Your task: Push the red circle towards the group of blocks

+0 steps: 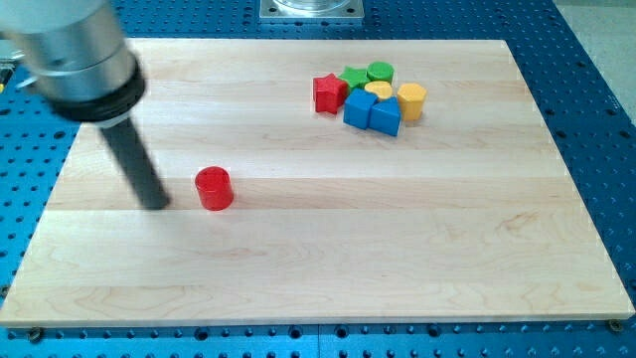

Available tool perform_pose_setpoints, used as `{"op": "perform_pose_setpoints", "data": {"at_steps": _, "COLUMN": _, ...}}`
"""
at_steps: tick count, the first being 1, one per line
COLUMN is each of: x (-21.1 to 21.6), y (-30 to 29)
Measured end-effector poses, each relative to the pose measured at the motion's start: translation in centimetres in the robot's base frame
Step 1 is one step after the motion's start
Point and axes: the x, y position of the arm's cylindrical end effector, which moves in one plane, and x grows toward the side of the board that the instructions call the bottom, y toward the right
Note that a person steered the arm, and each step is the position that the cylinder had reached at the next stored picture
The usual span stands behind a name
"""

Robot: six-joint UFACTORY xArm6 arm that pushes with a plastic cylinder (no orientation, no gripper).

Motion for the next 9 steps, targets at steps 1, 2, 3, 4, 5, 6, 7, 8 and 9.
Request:
{"op": "perform_pose_setpoints", "data": {"at_steps": 1, "x": -3.9, "y": 12.7}}
{"op": "perform_pose_setpoints", "data": {"at_steps": 2, "x": -4.1, "y": 8.5}}
{"op": "perform_pose_setpoints", "data": {"at_steps": 3, "x": 0.1, "y": 6.0}}
{"op": "perform_pose_setpoints", "data": {"at_steps": 4, "x": 5.3, "y": 16.4}}
{"op": "perform_pose_setpoints", "data": {"at_steps": 5, "x": 7.2, "y": 28.4}}
{"op": "perform_pose_setpoints", "data": {"at_steps": 6, "x": 4.8, "y": 37.7}}
{"op": "perform_pose_setpoints", "data": {"at_steps": 7, "x": 0.7, "y": 40.2}}
{"op": "perform_pose_setpoints", "data": {"at_steps": 8, "x": -3.6, "y": 42.9}}
{"op": "perform_pose_setpoints", "data": {"at_steps": 9, "x": -8.2, "y": 42.5}}
